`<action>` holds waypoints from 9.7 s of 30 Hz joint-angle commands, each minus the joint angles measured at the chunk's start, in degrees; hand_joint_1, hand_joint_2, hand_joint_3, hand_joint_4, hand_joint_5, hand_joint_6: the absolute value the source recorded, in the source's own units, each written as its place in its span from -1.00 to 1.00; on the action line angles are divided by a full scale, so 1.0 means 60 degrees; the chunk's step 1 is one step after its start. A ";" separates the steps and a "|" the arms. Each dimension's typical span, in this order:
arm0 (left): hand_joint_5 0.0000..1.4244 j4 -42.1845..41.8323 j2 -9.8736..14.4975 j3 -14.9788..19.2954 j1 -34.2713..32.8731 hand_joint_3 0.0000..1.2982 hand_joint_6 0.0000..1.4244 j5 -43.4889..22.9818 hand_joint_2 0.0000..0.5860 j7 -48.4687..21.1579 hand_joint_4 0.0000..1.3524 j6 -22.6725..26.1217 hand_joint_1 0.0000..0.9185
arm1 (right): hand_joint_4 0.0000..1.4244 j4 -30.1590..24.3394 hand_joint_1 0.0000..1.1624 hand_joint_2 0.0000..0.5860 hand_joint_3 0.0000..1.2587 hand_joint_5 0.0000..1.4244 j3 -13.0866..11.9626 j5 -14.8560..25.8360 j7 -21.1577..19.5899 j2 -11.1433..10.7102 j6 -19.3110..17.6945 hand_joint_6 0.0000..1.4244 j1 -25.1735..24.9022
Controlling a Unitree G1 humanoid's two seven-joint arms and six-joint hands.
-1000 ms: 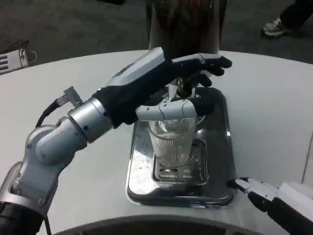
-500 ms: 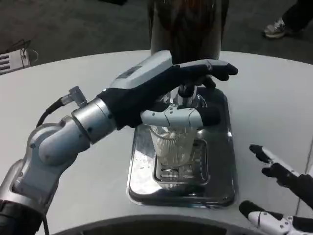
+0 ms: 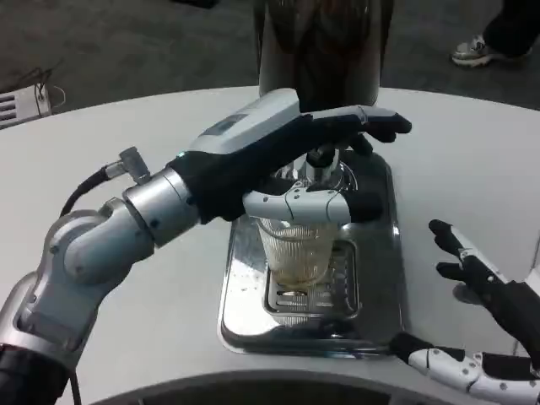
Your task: Grasp the cup under the faucet to collect the drink, then remove the cup.
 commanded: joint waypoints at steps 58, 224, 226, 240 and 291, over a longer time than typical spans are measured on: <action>-0.58 -0.0783 0.0559 0.0353 0.0479 -0.63 -0.56 -0.0386 -0.82 -0.0286 -0.66 0.0560 -1.00 | -1.00 0.6571 0.36 -0.28 -1.00 -0.93 0.2824 -0.0099 -0.4062 0.1906 -0.1754 -0.91 -0.4519; -0.76 -0.7616 -0.0040 0.4302 1.0002 -0.63 -0.63 0.0974 -0.71 0.2641 -0.83 0.3827 -1.00 | 0.74 0.5509 0.60 -0.22 0.59 1.00 0.3917 -0.1717 -0.5872 0.2856 -0.2616 1.00 -0.2948; -0.76 -0.7640 -0.0057 0.4270 0.9989 -0.63 -0.63 0.0979 -0.71 0.2645 -0.83 0.3812 -1.00 | 0.74 0.5043 0.60 -0.22 0.60 1.00 0.3878 -0.1674 -0.5712 0.2801 -0.2593 1.00 -0.2649; -0.76 -0.7871 0.0029 0.3777 0.9870 -0.63 -0.63 0.1143 -0.71 0.2554 -0.83 0.3365 -1.00 | 0.81 0.1383 0.59 -0.19 0.67 1.00 0.2699 -0.0558 -0.3657 0.1601 -0.2305 1.00 -0.0875; -1.00 -1.1519 0.0340 0.2584 1.1845 -1.00 -1.00 0.3877 -0.77 0.0505 -1.00 0.3317 -1.00 | 0.85 -0.1455 0.59 -0.18 0.73 1.00 -0.0517 0.2232 -0.1129 -0.0570 -0.3169 1.00 0.1246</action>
